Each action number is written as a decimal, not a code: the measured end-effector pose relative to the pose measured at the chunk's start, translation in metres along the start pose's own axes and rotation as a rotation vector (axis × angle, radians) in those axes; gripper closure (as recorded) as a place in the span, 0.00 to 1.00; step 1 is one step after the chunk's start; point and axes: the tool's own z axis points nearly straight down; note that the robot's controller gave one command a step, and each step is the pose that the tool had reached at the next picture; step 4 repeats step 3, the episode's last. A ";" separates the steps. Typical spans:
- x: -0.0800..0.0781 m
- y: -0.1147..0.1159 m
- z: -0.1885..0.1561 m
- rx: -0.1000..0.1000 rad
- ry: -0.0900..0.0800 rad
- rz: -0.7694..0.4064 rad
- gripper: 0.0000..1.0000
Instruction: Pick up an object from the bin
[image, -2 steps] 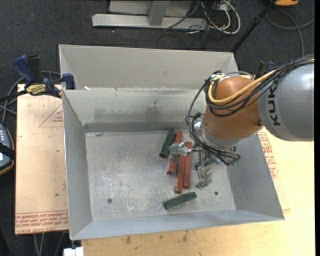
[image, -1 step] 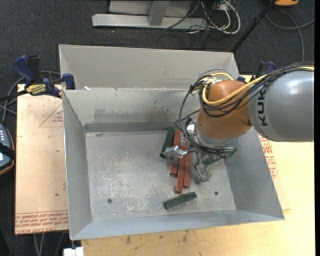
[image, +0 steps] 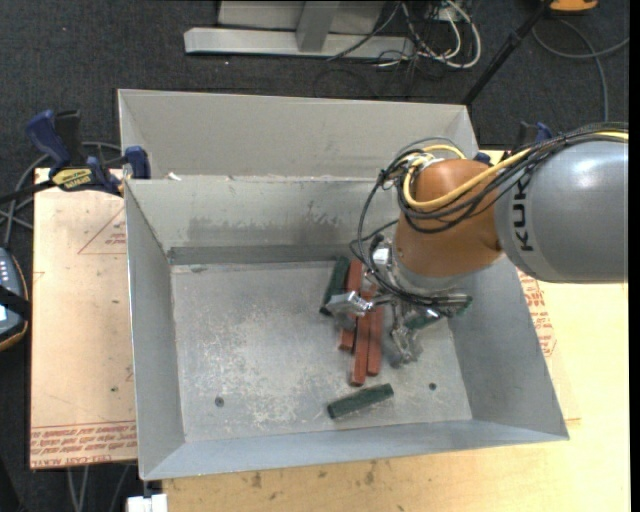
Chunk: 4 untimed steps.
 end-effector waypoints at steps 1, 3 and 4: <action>-0.002 -0.002 -0.004 0.004 -0.004 0.000 1.00; -0.006 -0.004 -0.100 0.005 -0.003 0.007 1.00; -0.006 -0.004 -0.100 0.005 -0.003 0.007 1.00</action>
Offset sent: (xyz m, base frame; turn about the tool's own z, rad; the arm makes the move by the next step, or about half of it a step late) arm 0.0000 0.0000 0.0000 0.0000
